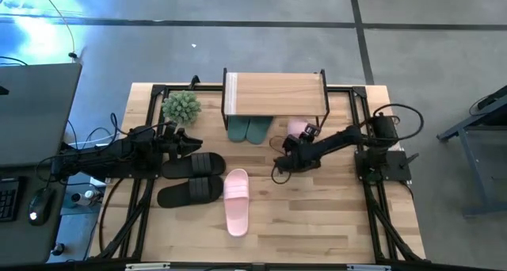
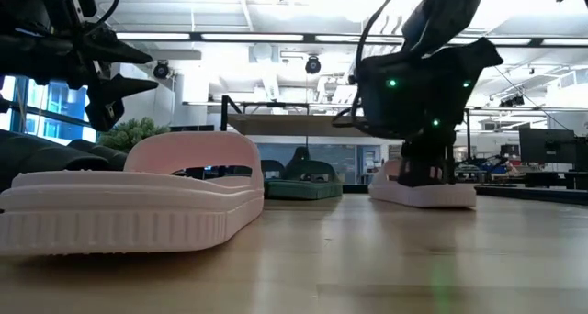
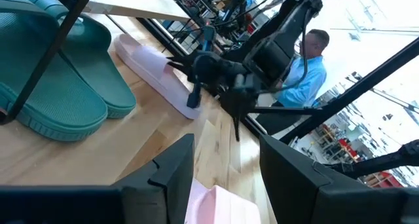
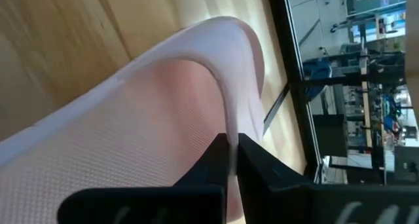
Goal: Pick and place slides into the shelf
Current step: Put the right pink slides under the shelf
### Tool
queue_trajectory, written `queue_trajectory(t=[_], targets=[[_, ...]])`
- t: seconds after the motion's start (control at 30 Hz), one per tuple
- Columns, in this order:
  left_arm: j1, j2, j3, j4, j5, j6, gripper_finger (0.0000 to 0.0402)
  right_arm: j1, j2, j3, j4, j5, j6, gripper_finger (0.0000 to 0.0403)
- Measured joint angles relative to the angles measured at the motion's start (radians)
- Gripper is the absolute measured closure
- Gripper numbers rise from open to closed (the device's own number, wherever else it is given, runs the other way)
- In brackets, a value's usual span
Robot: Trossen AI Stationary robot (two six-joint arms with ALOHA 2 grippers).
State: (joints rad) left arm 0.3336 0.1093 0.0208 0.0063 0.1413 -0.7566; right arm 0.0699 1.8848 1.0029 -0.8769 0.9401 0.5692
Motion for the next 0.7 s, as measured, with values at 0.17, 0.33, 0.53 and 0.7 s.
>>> queue_trajectory(t=[0.17, 0.33, 0.53, 0.7], targets=[[0.0, 0.0, 0.0, 0.0, -0.016, 0.0, 0.0243, -0.062, -0.072, -0.086, 0.192, -0.03, -0.161, 0.0403], [0.0, 0.0, 0.0, 0.015, -0.03, -0.003, 0.0243, -0.136, -0.181, -0.197, 0.403, -0.076, -0.324, 0.0403], [0.0, 0.0, 0.0, 0.088, -0.03, -0.008, 0.0243, -0.207, -0.258, -0.292, 0.554, -0.124, -0.458, 0.0403], [0.0, 0.0, 0.0, 0.125, -0.03, -0.008, 0.0243, -0.243, -0.268, -0.312, 0.561, -0.082, -0.505, 0.0403]])
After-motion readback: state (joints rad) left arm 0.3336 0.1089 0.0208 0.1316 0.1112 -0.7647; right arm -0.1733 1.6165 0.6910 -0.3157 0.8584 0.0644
